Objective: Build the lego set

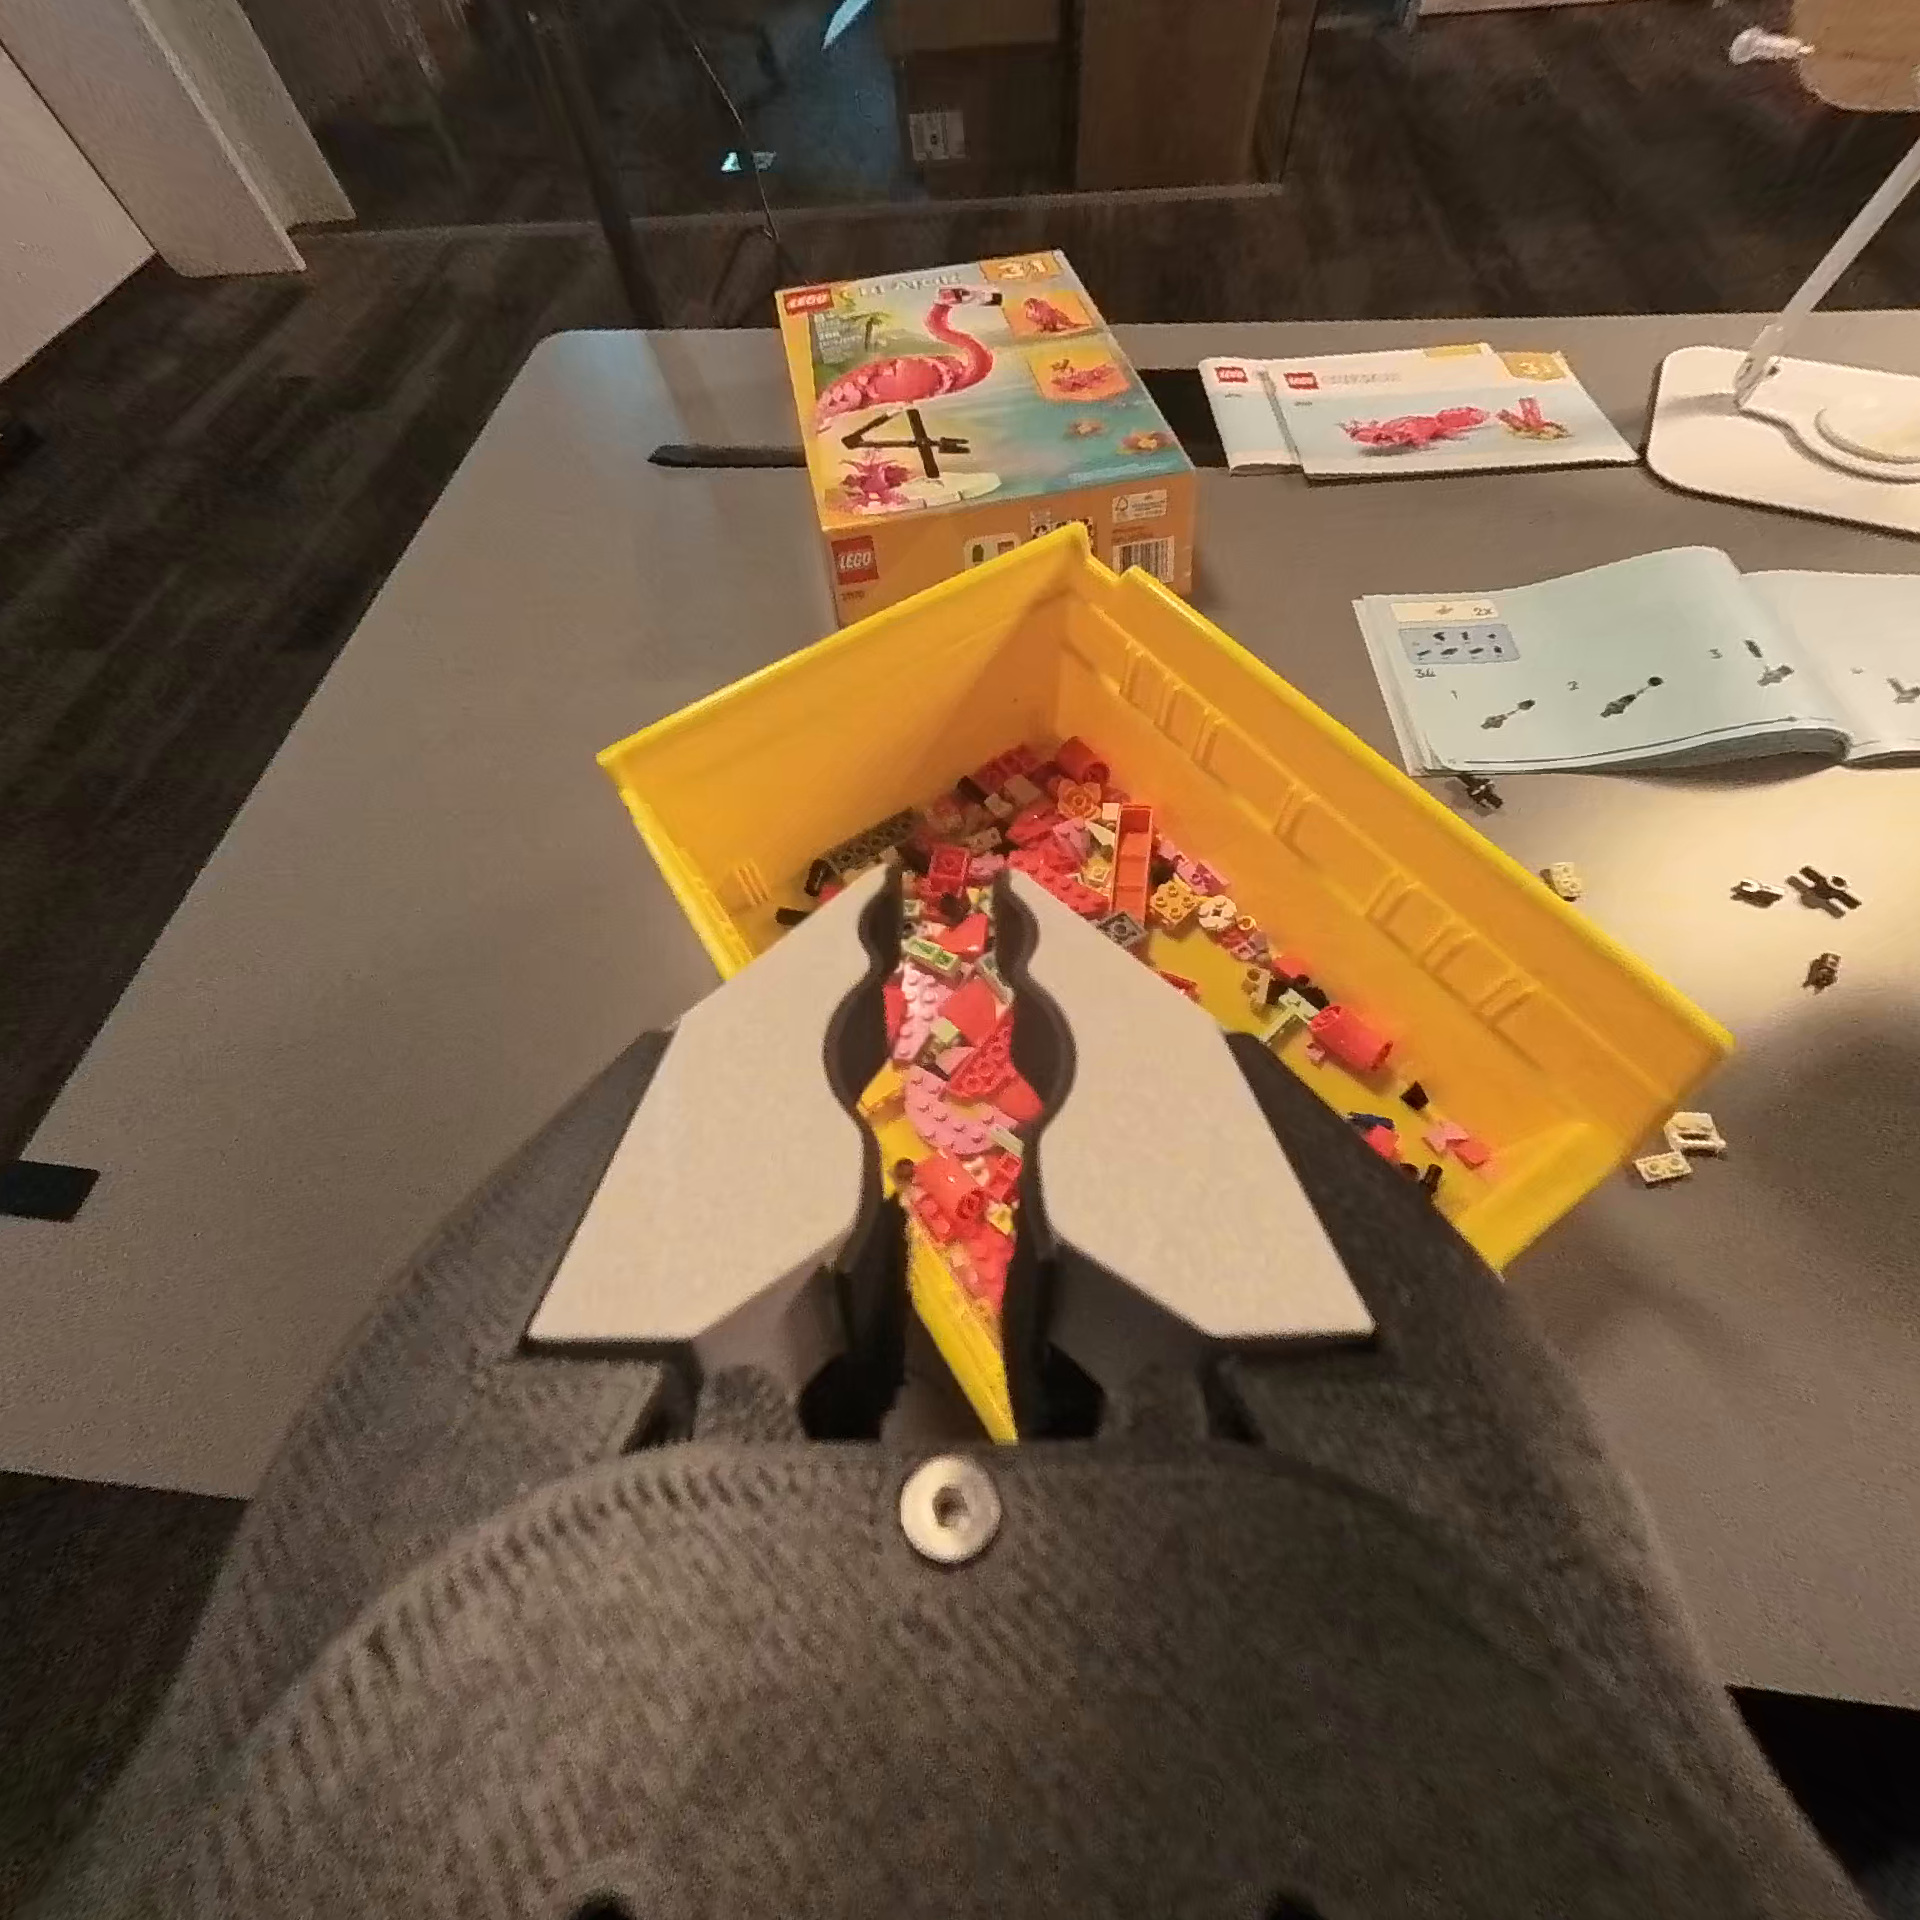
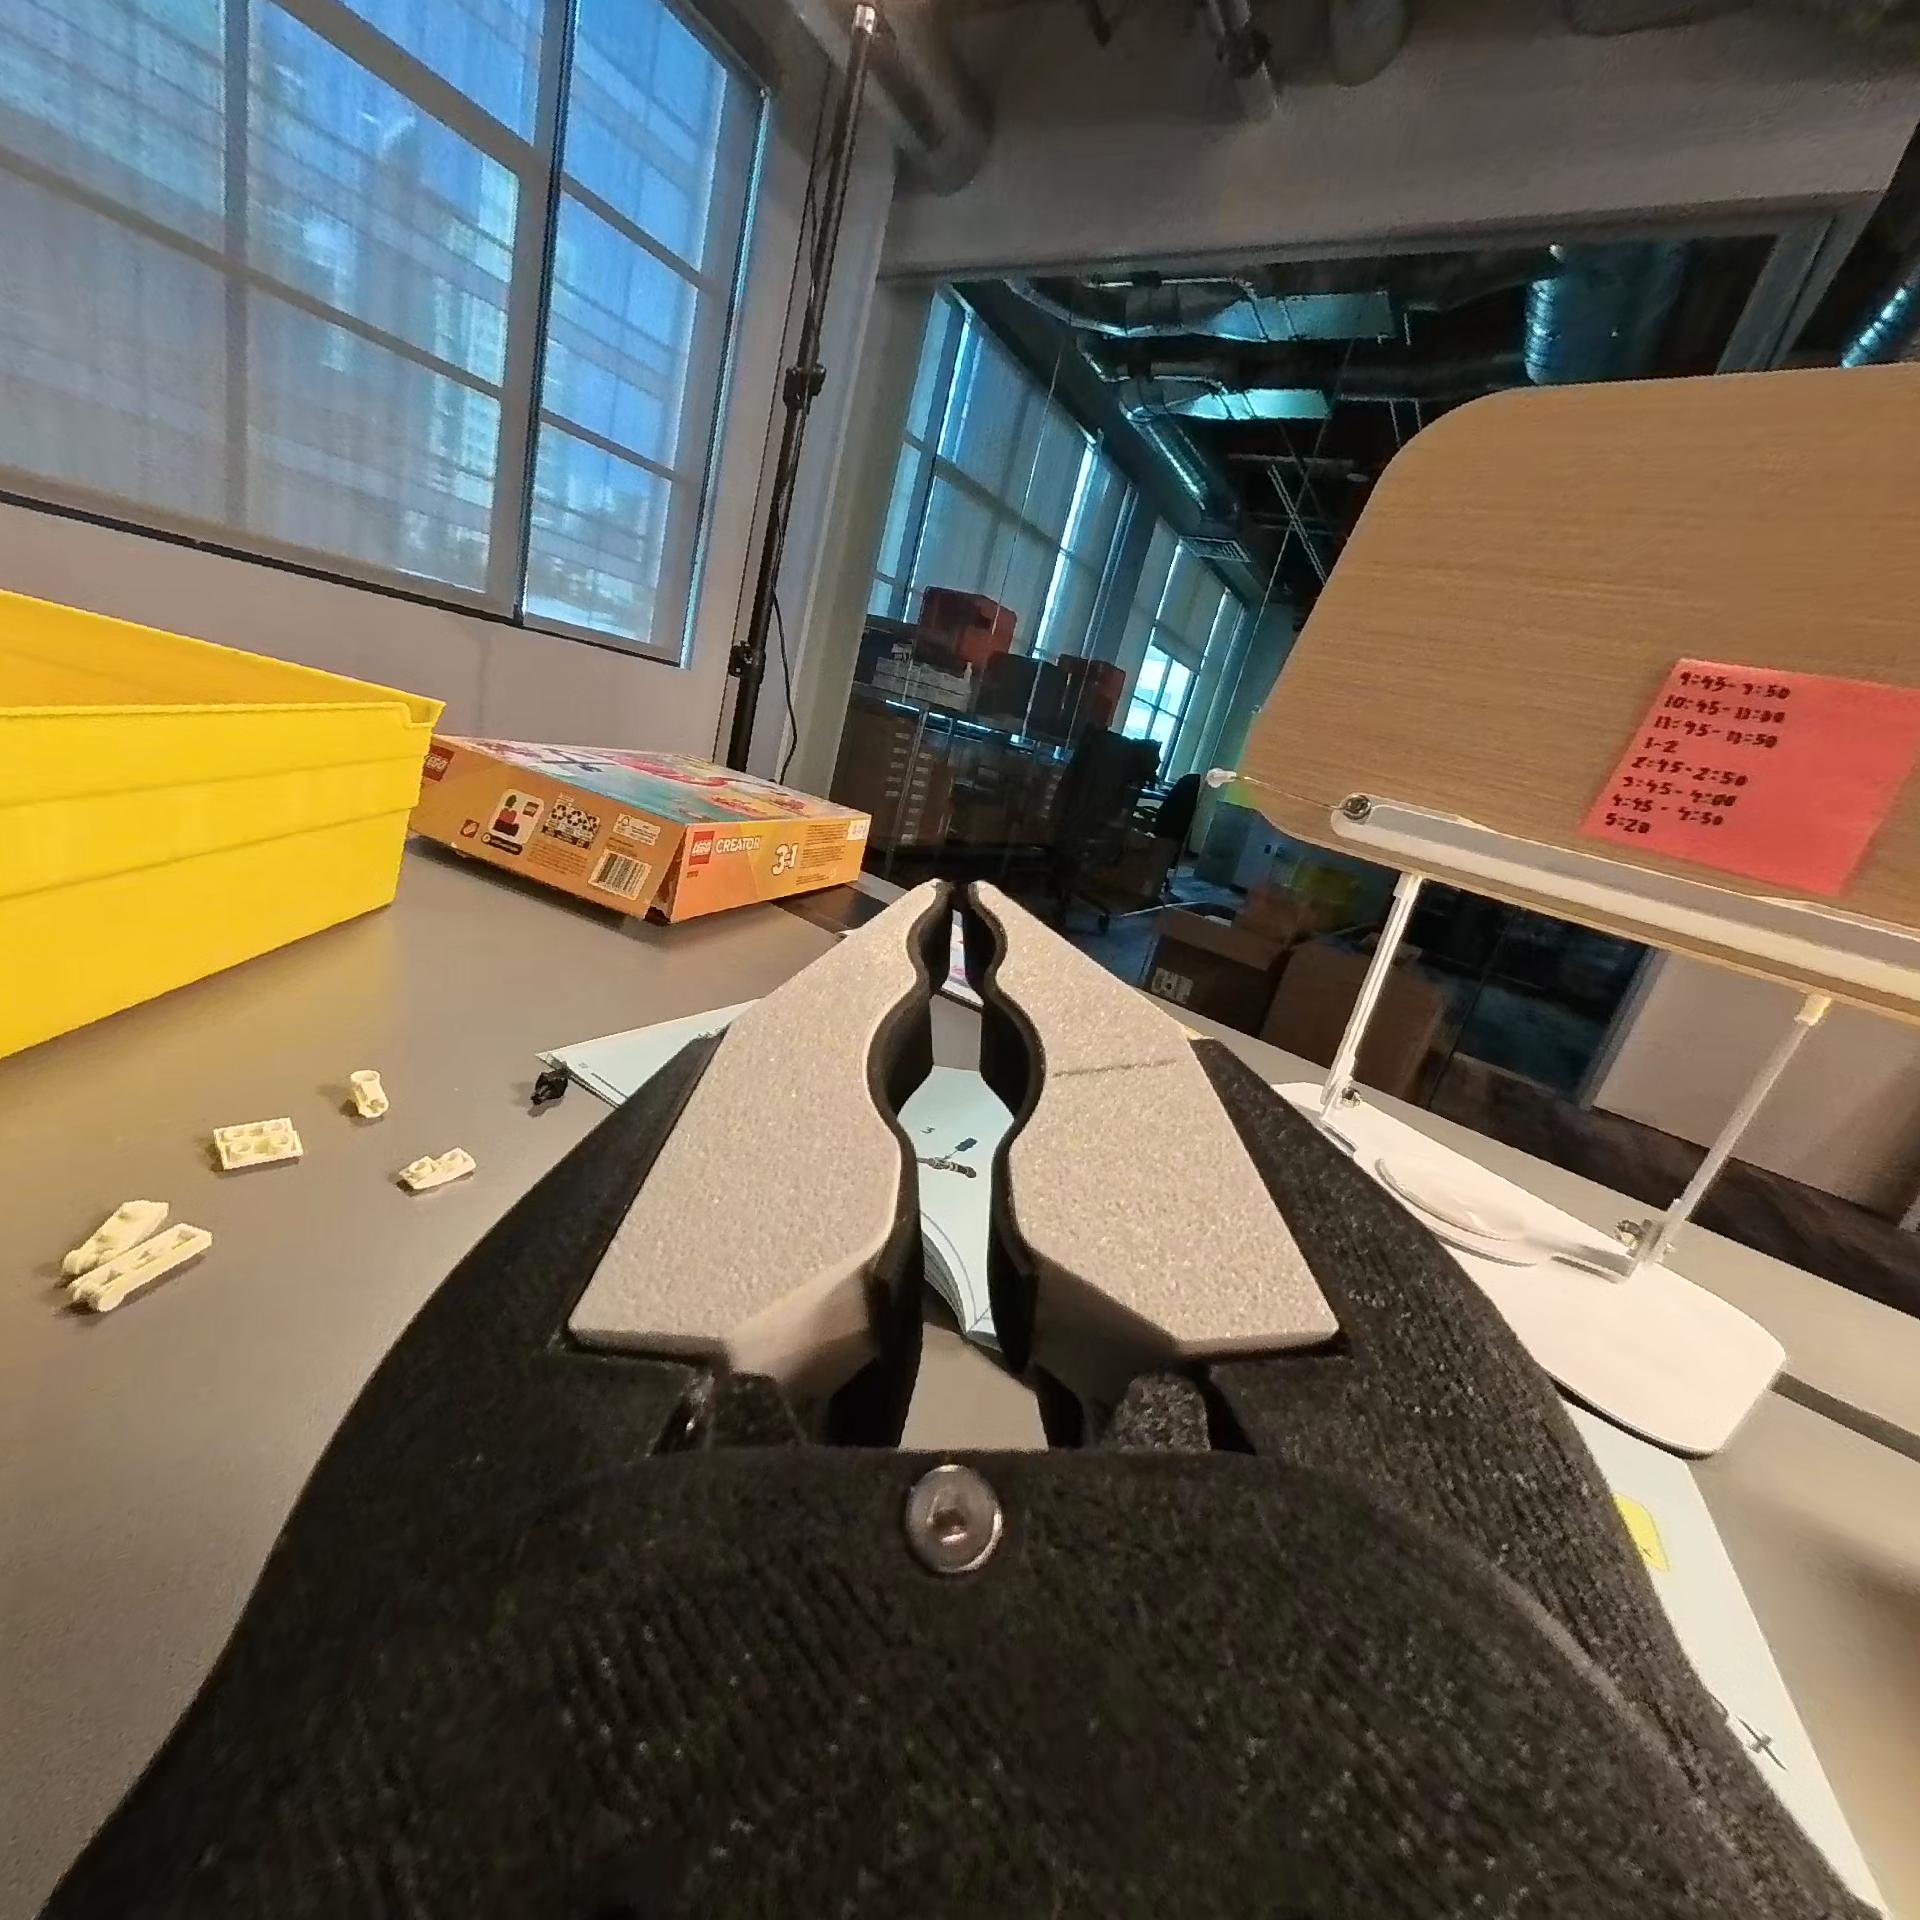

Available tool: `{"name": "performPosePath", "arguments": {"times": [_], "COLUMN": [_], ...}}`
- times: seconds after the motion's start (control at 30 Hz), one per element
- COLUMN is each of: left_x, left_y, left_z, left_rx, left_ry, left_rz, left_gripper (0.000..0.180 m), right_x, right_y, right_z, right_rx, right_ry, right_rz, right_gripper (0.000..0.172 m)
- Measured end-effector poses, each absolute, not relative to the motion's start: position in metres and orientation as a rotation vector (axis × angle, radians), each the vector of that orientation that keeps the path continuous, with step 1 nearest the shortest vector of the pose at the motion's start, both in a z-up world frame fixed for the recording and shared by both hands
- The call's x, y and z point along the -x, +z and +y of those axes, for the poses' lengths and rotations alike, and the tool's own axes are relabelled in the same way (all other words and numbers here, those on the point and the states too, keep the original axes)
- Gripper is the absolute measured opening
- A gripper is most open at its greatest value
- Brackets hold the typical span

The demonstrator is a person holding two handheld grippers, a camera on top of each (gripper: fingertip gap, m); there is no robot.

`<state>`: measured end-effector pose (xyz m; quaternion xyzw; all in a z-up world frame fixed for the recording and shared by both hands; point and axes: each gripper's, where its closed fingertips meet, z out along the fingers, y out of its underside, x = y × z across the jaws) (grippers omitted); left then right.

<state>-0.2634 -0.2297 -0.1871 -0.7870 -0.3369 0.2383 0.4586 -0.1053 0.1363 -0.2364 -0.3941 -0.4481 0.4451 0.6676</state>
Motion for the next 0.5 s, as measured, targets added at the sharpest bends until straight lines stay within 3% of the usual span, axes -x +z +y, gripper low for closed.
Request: {"name": "performPosePath", "arguments": {"times": [0.5], "left_x": [0.208], "left_y": [-0.221], "left_z": [-0.137], "left_rx": [1.933], "left_ry": [0.319], "left_rz": [-0.532], "left_gripper": [0.021], "right_x": [0.103], "right_y": [-0.236], "right_z": [0.142], "right_rx": [0.875], "right_ry": [0.918], "right_rz": [-1.007], "right_gripper": [0.0]}}
